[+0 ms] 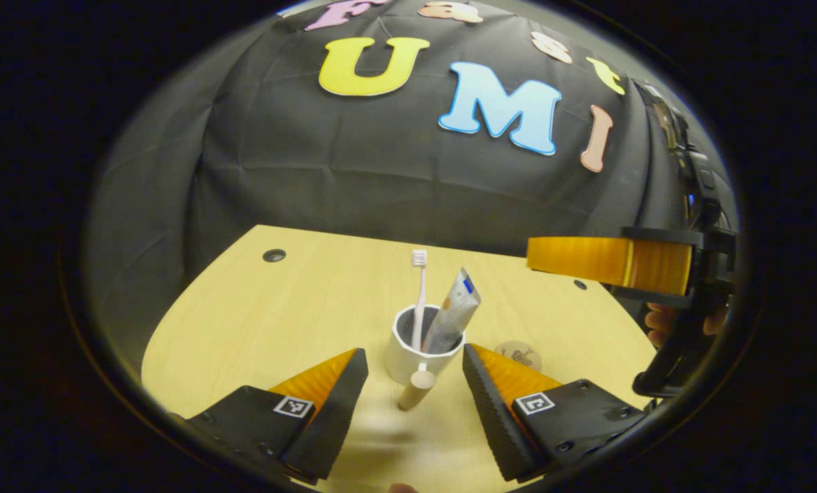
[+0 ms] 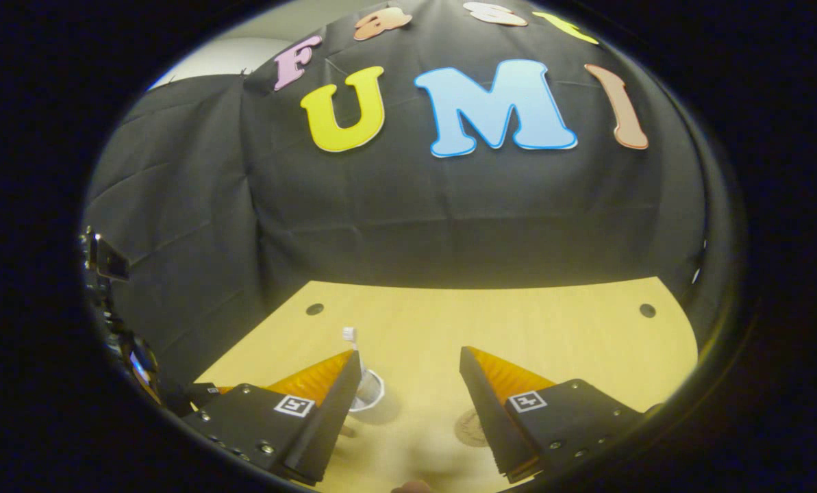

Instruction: Put the toothbrush and toothpaste on the desktop into the cup, then pick up the cup and place it on the coaster on the desktop.

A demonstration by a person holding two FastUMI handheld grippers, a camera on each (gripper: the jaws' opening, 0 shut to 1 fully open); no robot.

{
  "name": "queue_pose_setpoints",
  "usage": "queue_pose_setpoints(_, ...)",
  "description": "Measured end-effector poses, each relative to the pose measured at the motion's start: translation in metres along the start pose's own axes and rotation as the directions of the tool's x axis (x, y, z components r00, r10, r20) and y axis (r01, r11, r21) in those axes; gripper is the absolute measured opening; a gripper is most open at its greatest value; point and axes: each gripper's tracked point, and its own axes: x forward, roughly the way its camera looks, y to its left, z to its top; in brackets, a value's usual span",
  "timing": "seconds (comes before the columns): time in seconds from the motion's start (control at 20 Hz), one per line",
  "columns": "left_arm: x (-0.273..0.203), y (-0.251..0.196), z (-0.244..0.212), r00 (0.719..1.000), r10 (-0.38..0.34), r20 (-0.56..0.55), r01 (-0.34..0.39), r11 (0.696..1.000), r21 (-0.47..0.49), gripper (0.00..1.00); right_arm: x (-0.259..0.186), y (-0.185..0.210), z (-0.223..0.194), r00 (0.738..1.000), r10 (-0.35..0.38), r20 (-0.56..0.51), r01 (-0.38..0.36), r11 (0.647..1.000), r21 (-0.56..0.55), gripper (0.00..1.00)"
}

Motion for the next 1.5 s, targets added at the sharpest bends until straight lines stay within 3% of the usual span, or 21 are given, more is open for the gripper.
queue_pose_setpoints(0.6, 0.042, -0.007, -0.042, 0.980, -0.002, -0.199, 0.012, 0.999, 0.053, 0.92, -0.051, -0.071, -0.024, 0.987, -0.158, -0.031, 0.160, 0.985, 0.059, 0.87)
queue_pose_setpoints(1.15, 0.074, 0.004, -0.079, 0.901, 0.040, -0.432, 0.005, 0.995, 0.102, 0.91, -0.058, -0.099, -0.054, 0.977, -0.179, -0.116, 0.195, 0.970, 0.142, 0.87)
queue_pose_setpoints(1.25, 0.076, 0.006, -0.085, 0.888, 0.053, -0.457, 0.002, 0.993, 0.119, 0.96, -0.055, -0.102, -0.056, 0.977, -0.174, -0.127, 0.193, 0.969, 0.154, 0.87)
queue_pose_setpoints(1.3, 0.078, 0.007, -0.088, 0.882, 0.057, -0.468, -0.001, 0.993, 0.121, 0.94, -0.055, -0.103, -0.057, 0.976, -0.173, -0.129, 0.192, 0.968, 0.159, 0.87)
queue_pose_setpoints(1.4, 0.081, 0.009, -0.094, 0.870, 0.064, -0.489, -0.002, 0.992, 0.126, 0.74, -0.053, -0.105, -0.058, 0.976, -0.167, -0.139, 0.189, 0.967, 0.171, 0.87)
queue_pose_setpoints(1.5, 0.084, 0.011, -0.099, 0.859, 0.071, -0.507, -0.005, 0.991, 0.130, 0.75, -0.050, -0.108, -0.059, 0.976, -0.163, -0.146, 0.188, 0.966, 0.178, 0.87)
